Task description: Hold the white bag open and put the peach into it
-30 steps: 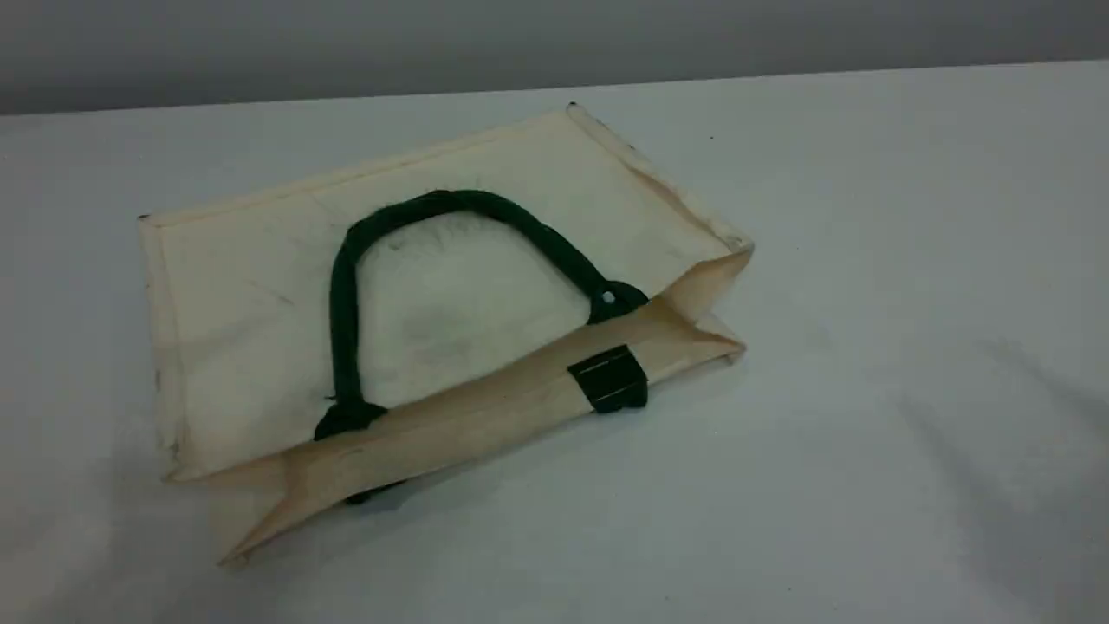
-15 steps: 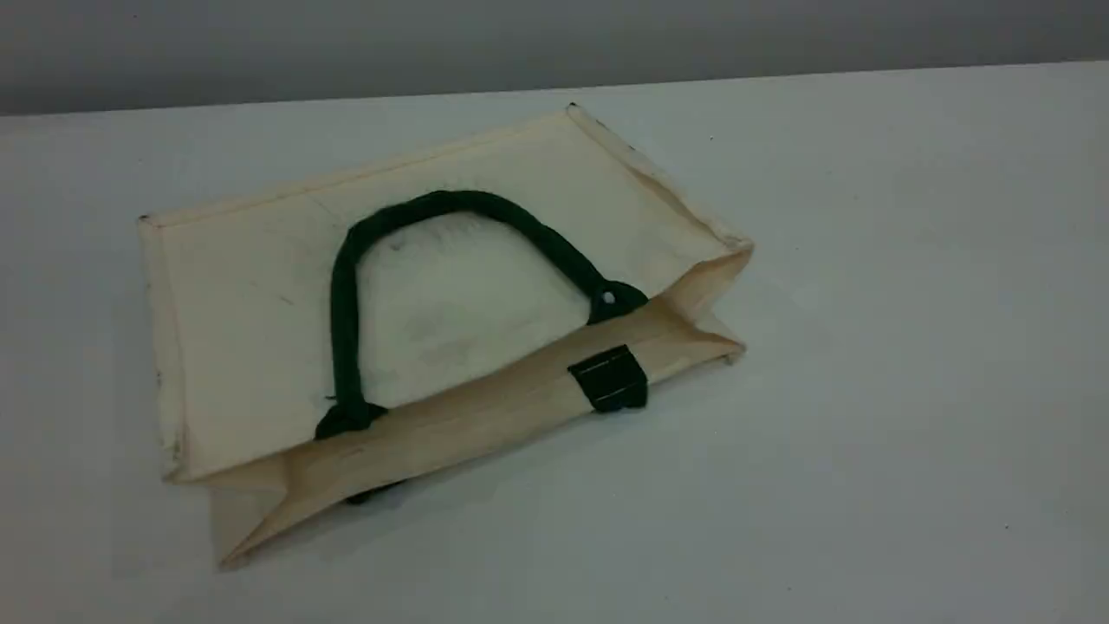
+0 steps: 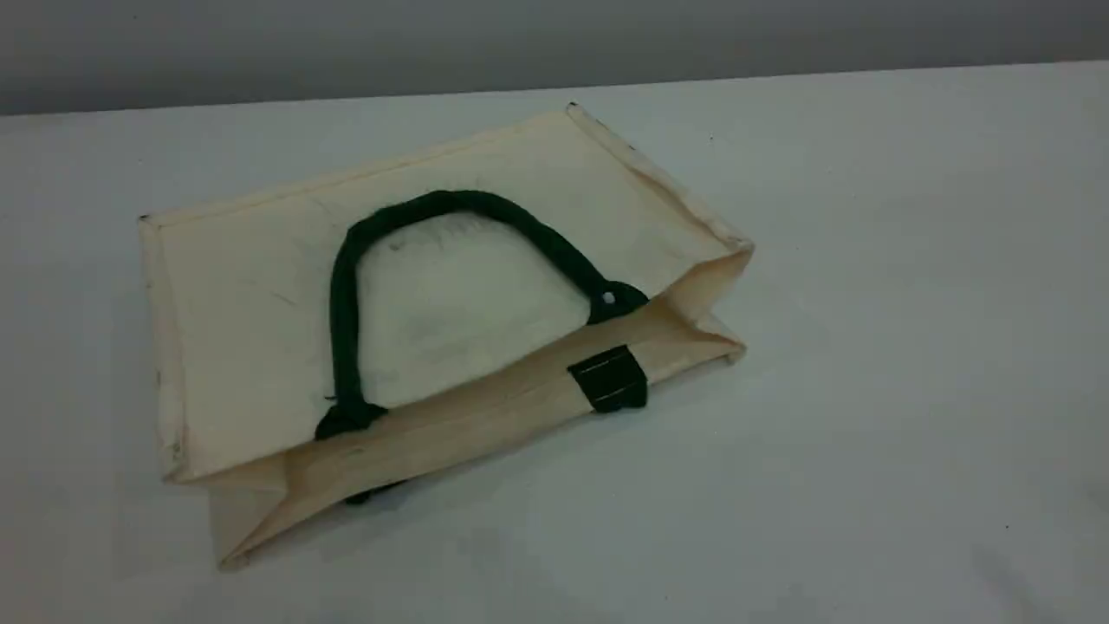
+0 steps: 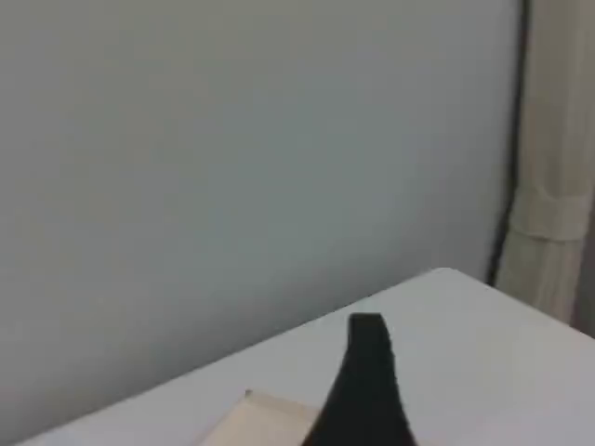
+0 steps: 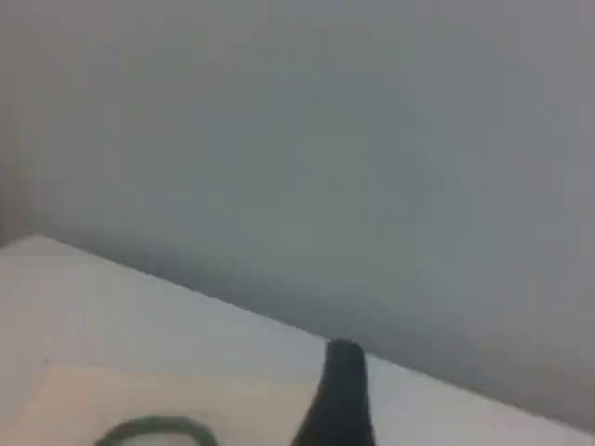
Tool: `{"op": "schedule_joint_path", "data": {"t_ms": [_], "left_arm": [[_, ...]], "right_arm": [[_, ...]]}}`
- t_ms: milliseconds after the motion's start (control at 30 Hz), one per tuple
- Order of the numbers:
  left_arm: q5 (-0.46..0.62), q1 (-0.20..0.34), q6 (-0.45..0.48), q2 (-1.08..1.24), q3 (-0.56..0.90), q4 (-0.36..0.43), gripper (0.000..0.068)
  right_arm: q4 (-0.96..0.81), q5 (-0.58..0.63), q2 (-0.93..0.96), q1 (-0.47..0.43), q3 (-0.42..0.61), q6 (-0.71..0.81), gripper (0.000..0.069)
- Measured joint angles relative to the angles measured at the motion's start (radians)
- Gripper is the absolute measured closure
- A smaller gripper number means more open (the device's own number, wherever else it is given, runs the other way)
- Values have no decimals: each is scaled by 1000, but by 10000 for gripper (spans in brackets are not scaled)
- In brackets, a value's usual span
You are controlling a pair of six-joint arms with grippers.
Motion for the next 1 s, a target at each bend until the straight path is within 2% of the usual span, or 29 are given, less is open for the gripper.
{"op": "schedule_joint_path", "data": {"t_ms": [67, 233, 333, 500, 767, 1000], "left_arm": [[-111, 0, 0, 0, 86, -30, 131], [-333, 0, 26, 0, 267, -34, 131], [-404, 0, 26, 0, 334, -34, 131], [-404, 0, 26, 0, 410, -33, 132], [-463, 0, 25, 0, 555, -32, 132], [-471, 0, 25, 0, 577, -32, 132]], "right_arm": [[77, -82, 0, 0, 79, -55, 114], [190, -287, 0, 1, 234, -135, 114], [173, -336, 0, 1, 297, -135, 114], [119, -348, -1, 1, 382, -134, 114], [104, -491, -1, 1, 516, -14, 114], [108, -448, -1, 1, 524, -2, 114]]}}
